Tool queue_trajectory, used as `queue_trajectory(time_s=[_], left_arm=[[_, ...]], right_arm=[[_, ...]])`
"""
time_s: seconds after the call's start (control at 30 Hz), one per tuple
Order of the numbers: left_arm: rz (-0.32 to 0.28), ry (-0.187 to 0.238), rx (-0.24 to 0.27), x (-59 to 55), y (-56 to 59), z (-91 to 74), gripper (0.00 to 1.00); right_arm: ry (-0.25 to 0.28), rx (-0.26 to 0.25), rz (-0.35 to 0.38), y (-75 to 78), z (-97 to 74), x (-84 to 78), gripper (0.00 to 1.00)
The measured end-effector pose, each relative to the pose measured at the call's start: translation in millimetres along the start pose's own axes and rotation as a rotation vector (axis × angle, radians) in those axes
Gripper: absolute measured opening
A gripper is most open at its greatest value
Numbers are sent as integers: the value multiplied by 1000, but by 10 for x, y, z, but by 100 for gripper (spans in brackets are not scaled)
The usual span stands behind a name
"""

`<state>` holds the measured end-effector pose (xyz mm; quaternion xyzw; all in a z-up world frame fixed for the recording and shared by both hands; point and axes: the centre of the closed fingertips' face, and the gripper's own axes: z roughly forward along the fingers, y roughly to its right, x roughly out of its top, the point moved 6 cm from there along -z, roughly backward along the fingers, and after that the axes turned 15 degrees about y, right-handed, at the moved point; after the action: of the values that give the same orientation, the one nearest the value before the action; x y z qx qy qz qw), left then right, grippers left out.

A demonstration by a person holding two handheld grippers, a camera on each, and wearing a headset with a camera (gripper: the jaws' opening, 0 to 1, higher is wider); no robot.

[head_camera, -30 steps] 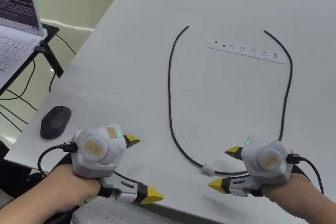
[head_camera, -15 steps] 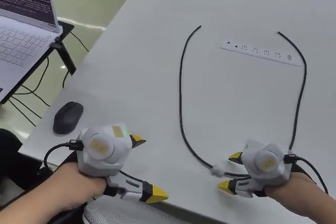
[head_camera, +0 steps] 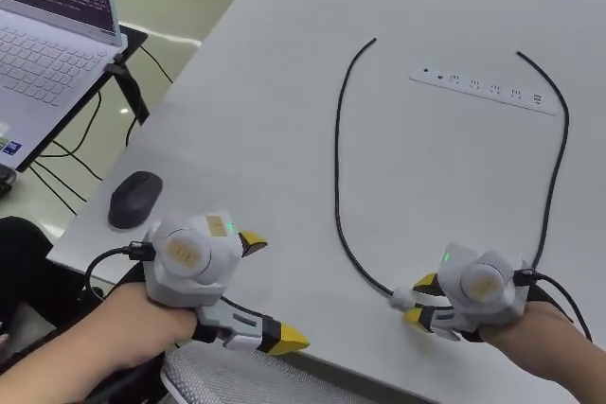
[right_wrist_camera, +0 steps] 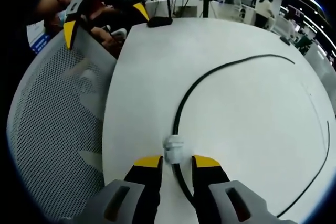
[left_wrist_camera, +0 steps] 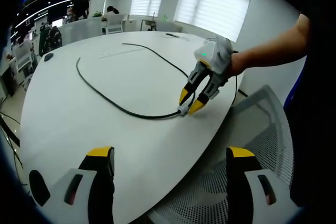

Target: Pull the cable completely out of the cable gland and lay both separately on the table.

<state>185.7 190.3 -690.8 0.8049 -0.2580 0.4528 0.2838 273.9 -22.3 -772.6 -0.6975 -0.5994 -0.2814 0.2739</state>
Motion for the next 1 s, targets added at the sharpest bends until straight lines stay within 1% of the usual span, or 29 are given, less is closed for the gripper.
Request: queue_trajectory(time_s=[0.03,0.07,0.1,0.2,0.3,0.5,0.57,0.67,0.9,1.0], left_arm=[[-2,0,3,-2,-15,-7,88],[-6,-1,9,-3,-35,-15,88],[-6,1,11,0,-43,-21,88],[-1,-3,14,4,-58,-32,87],[-4,-8,14,1,-66,-39,85],[-10,-6,8,0,-51,-28,84],[-13,-4,6,1,-44,-17,84],[-9,-7,-3,5,-30,9,84],[-9,10,-20,84,-22,77,83],[-3,18,-33,137,5,120,82]], right_arm=[[-6,-6,-9,10,0,0,16],[-4,-4,-3,12,3,6,15],[-1,-3,6,13,7,11,14],[1,2,0,16,16,15,13],[-2,9,-8,10,21,16,9],[1,16,1,28,31,20,8],[2,14,23,37,33,25,8],[-4,6,35,37,27,30,7],[-1,26,62,11,-49,98,7],[5,32,63,7,-117,163,7]])
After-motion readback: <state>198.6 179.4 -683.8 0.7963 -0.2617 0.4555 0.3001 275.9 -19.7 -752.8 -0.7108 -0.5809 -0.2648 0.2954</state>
